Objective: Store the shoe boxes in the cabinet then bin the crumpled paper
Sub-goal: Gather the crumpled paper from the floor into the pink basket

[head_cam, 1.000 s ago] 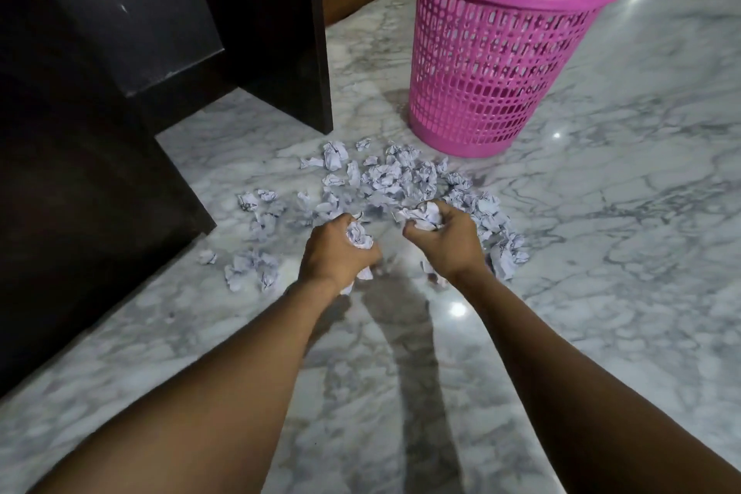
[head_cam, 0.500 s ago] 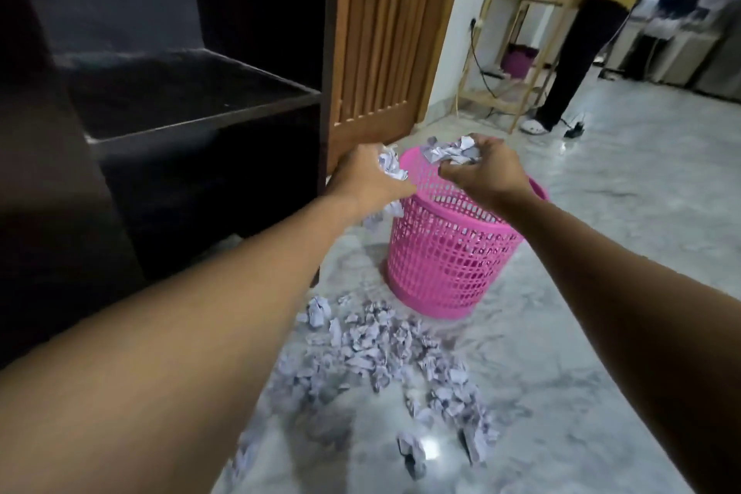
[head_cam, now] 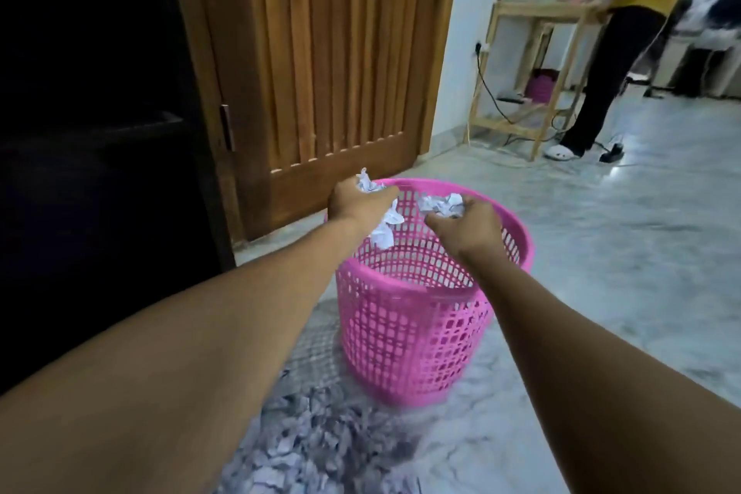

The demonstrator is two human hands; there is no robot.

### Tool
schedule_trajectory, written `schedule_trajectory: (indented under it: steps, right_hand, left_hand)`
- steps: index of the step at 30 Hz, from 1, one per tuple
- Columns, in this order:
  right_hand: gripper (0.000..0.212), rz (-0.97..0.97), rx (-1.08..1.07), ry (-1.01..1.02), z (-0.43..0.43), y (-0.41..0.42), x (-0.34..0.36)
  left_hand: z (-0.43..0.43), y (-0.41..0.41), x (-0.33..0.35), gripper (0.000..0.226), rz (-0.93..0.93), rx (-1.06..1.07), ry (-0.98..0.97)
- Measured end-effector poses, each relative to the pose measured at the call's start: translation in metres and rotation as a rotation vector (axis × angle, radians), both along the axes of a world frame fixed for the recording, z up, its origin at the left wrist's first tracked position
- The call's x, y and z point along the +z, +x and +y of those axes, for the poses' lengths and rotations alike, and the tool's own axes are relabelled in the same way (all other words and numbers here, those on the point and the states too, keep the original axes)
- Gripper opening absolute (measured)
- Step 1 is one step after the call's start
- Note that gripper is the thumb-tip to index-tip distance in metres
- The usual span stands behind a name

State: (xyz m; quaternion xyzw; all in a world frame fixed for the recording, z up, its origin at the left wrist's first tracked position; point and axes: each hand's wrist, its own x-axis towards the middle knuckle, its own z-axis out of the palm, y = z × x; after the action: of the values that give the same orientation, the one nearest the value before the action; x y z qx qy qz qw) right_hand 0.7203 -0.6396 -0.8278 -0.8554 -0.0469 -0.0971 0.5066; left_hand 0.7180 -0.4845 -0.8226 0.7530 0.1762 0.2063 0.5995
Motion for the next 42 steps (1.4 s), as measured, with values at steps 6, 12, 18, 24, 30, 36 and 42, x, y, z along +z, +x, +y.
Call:
schedule_trajectory:
  steps: [6, 12, 18, 24, 30, 36, 42]
  right_hand:
    - [0.065, 0.156, -0.006, -0.114, 0.001, 0.025, -0.029]
    - [0.073, 0.179, 0.045, -0.353, 0.009, 0.004, -0.013]
    - [0.041, 0.070, 0.121, -0.522, 0.036, -0.045, 0.018]
    - [0.040, -0.098, 0.166, -0.758, 0.082, -0.112, 0.021]
    - [0.038, -0.331, 0.247, -0.727, 0.140, -0.174, -0.009]
    - [0.037, -0.204, 0.423, -0.653, 0.194, -0.234, -0.084]
    - [0.035, -0.004, 0.434, -0.582, 0.208, -0.264, -0.157]
  left_hand:
    - [-0.011, 0.024, -0.018, 0.042, 0.313, -0.101, 0.362]
    - [0.006, 0.001, -0.012, 0.022, 0.283, -0.206, 0.537]
    - [0.034, -0.072, 0.017, 0.021, 0.173, -0.268, 0.626]
    - [0.093, -0.154, 0.018, 0.020, 0.209, -0.274, 0.592]
    - [0.165, -0.235, -0.013, 0.021, 0.335, -0.222, 0.626]
    - [0.218, -0.285, -0.097, 0.029, 0.386, -0.013, 0.443]
    - [0.236, -0.348, -0.207, 0.055, 0.665, 0.174, 0.494]
